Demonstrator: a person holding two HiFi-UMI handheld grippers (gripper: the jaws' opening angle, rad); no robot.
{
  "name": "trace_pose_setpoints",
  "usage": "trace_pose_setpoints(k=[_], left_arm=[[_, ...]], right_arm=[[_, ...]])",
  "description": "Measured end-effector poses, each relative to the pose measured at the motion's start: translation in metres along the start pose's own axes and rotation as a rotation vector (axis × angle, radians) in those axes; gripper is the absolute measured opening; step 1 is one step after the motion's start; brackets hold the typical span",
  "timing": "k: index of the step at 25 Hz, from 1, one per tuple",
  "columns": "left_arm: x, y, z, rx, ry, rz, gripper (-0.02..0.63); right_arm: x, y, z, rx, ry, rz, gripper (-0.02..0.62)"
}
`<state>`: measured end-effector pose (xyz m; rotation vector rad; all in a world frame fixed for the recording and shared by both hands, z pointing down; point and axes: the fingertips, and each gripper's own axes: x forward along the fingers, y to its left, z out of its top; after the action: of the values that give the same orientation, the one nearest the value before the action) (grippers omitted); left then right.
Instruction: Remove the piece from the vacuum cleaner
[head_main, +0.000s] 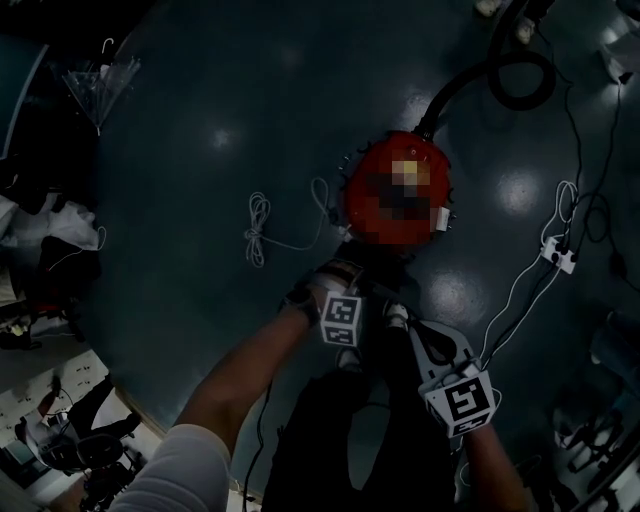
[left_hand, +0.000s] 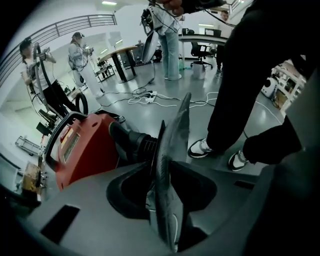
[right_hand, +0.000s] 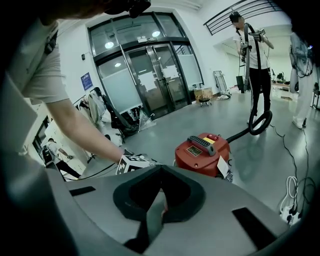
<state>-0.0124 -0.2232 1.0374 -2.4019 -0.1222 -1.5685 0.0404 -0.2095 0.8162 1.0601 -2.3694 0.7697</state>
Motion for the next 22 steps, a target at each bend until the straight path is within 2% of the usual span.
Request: trace_pose_setpoints(k=[5, 11, 14, 17, 22], left_arm=[[0.001, -0.008, -0.001, 0.032, -0.004, -0.028, 0.030], [0.001, -0.011, -0.001, 0.086, 0.012, -0.126, 0.026], [0.000, -0.015, -0.002, 0.095, 0.016, -0.217, 0.025], [-0.005, -0.036, 0.001, 0.122, 0.005, -0.307, 0.025], [-0.022, -0.051, 0.010, 0.054, -0.024, -0.325, 0.025]], right_arm=[[-0.004, 0.001, -0.010, 0.016, 0.016, -0.011, 0.012], [-0.008, 0.009, -0.017, 0.020, 0.027, -0.002, 0.012], [-0.009, 0.008, -0.017, 0.028, 0.023, -0.002, 0.012], [-0.012, 0.008, -0.016, 0.042, 0.020, -0.006, 0.012], [-0.020, 0.011, -0.004, 0.034, 0.008, -0.002, 0.012]])
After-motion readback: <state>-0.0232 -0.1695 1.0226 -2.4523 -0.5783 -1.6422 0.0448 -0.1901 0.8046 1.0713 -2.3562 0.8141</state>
